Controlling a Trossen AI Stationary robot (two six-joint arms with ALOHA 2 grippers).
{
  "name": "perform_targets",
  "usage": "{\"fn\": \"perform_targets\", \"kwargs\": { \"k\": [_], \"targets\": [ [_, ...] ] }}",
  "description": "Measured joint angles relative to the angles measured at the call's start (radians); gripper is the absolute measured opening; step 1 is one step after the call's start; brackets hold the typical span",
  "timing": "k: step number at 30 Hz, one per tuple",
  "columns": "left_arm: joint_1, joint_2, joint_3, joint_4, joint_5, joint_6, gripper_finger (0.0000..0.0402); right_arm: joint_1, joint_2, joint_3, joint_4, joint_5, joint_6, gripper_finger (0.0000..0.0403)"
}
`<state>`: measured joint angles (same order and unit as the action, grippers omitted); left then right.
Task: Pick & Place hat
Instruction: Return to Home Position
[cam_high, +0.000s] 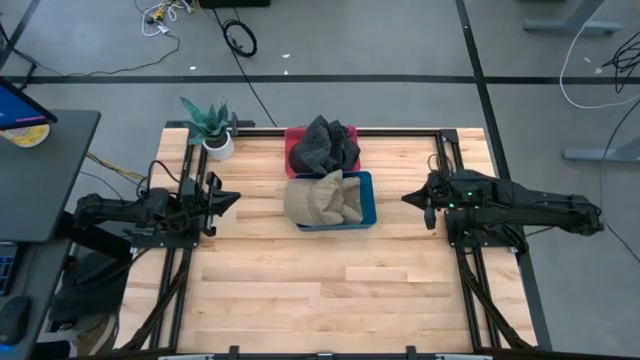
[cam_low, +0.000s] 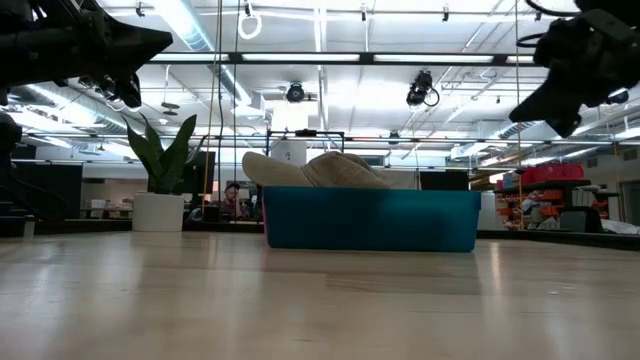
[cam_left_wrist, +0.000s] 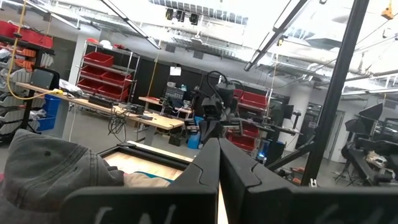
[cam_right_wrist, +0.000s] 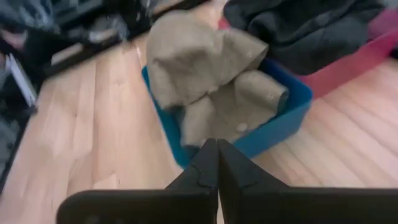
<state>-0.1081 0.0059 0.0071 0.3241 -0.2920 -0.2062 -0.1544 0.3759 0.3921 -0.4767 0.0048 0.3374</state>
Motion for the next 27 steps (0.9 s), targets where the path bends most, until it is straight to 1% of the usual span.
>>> {"fn": "perform_targets", "kwargs": {
  "k": [8, 11, 13, 15, 17, 20, 22, 27],
  "targets": [
    [0.000, 0.000, 0.000, 0.000, 0.000, 0.000, 0.0003, 0.000, -0.259, 0.000, -0.001, 0.052, 0.089, 0.0000],
    [0.000, 0.000, 0.000, 0.000, 0.000, 0.000, 0.0003, 0.000, -0.357, 0.000, 0.036, 0.067, 0.081, 0.0000],
    [0.000, 0.000, 0.000, 0.000, 0.000, 0.000, 0.0003, 0.000, -0.376, 0.002, 0.101, 0.065, 0.054, 0.0000],
    [0.000, 0.000, 0.000, 0.000, 0.000, 0.000, 0.0003, 0.001, -0.376, -0.004, 0.131, 0.038, 0.045, 0.0000],
    [0.000, 0.000, 0.000, -0.001, 0.000, 0.000, 0.0003, 0.002, -0.369, -0.021, 0.217, 0.003, 0.044, 0.0000],
    [0.000, 0.000, 0.000, 0.000, -0.002, 0.000, 0.0003, 0.003, -0.375, -0.107, 0.343, -0.059, 0.102, 0.0000],
    [0.000, 0.000, 0.000, 0.000, -0.001, 0.000, 0.0003, 0.012, -0.375, -0.174, 0.485, -0.090, 0.134, 0.0000],
    [0.000, 0.000, 0.000, -0.001, 0.000, 0.000, 0.0003, 0.041, -0.376, -0.347, 0.880, -0.092, 0.208, 0.0000]
  ]
}}
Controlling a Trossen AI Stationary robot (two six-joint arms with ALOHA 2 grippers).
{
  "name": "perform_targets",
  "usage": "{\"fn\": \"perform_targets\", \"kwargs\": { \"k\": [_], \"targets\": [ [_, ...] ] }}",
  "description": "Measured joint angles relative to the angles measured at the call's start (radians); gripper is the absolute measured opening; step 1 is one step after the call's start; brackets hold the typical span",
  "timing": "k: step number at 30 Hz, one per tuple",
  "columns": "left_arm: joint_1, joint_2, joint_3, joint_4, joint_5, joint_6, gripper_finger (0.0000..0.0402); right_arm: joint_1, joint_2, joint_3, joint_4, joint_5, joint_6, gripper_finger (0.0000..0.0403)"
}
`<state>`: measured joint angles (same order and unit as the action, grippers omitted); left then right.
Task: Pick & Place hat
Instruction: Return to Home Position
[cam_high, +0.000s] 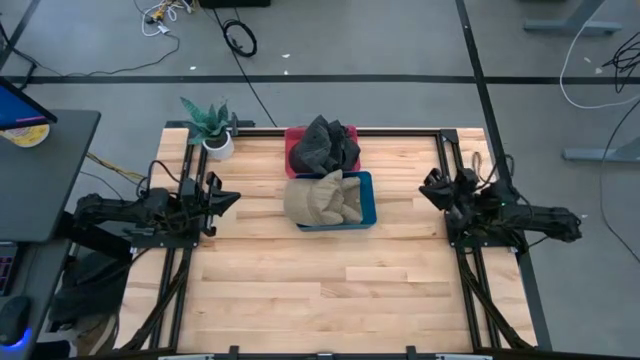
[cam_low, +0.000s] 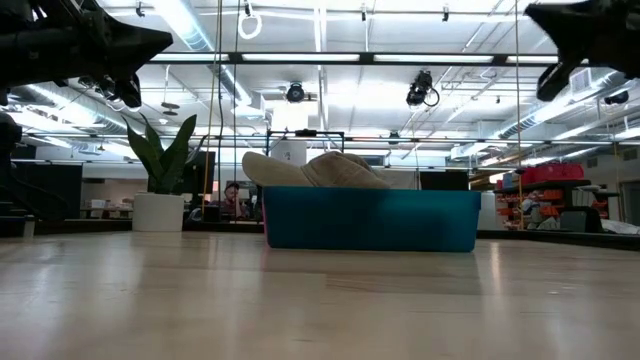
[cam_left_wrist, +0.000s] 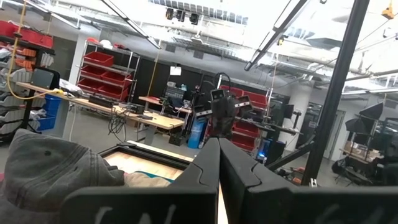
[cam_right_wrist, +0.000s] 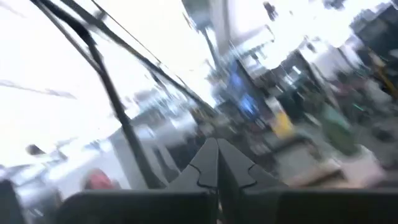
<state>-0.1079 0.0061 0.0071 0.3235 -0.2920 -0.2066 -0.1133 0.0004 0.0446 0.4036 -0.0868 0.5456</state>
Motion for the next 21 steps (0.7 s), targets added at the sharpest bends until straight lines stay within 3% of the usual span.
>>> {"fn": "perform_targets", "kwargs": {
  "k": [2, 7, 15, 21],
  "targets": [
    [0.000, 0.000, 0.000, 0.000, 0.000, 0.000, 0.0003, 0.014, -0.001, -0.029, 0.069, 0.000, 0.027, 0.0000],
    [0.000, 0.000, 0.000, 0.000, 0.000, 0.000, 0.0003, 0.052, -0.001, -0.027, -0.047, 0.000, 0.018, 0.0000],
    [0.000, 0.000, 0.000, 0.000, 0.000, 0.000, 0.0003, 0.079, 0.004, -0.029, -0.395, 0.002, -0.007, 0.0000],
    [0.000, 0.000, 0.000, 0.001, 0.000, 0.000, 0.0003, 0.080, 0.019, -0.028, -0.377, 0.004, -0.054, 0.0000]
  ]
}}
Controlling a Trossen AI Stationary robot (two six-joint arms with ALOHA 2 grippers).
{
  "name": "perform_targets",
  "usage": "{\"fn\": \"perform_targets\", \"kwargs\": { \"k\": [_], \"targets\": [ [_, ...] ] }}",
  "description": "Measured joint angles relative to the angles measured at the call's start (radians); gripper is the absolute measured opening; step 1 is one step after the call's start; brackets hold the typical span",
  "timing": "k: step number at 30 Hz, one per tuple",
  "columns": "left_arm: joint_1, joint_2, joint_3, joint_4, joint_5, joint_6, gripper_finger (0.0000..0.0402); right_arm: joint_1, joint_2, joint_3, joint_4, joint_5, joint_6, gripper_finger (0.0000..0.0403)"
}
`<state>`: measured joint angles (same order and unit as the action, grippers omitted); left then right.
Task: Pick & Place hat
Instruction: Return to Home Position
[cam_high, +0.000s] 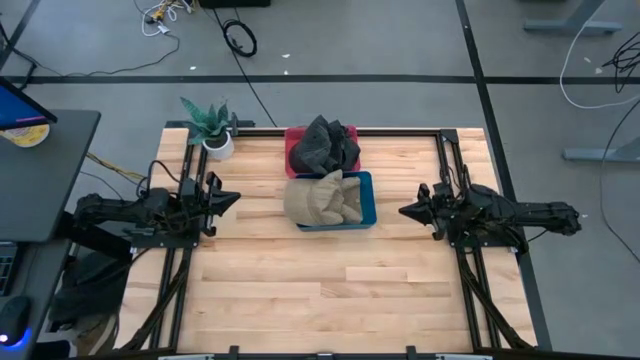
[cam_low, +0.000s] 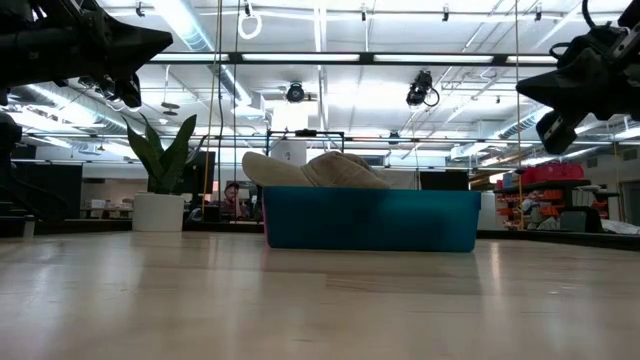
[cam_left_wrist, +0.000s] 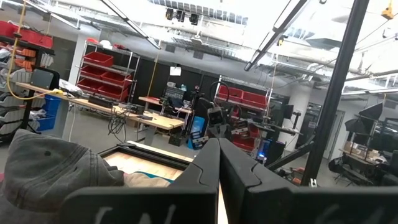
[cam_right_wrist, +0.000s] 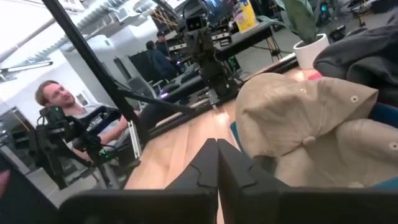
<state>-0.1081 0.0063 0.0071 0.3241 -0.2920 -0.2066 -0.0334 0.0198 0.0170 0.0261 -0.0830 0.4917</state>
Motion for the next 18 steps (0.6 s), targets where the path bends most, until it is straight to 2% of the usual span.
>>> {"fn": "perform_targets", "kwargs": {
  "k": [18],
  "targets": [
    [0.000, 0.000, 0.000, 0.000, 0.000, 0.000, 0.0003, 0.000, 0.001, 0.000, -0.001, -0.004, -0.029, 0.0030]
  ]
}}
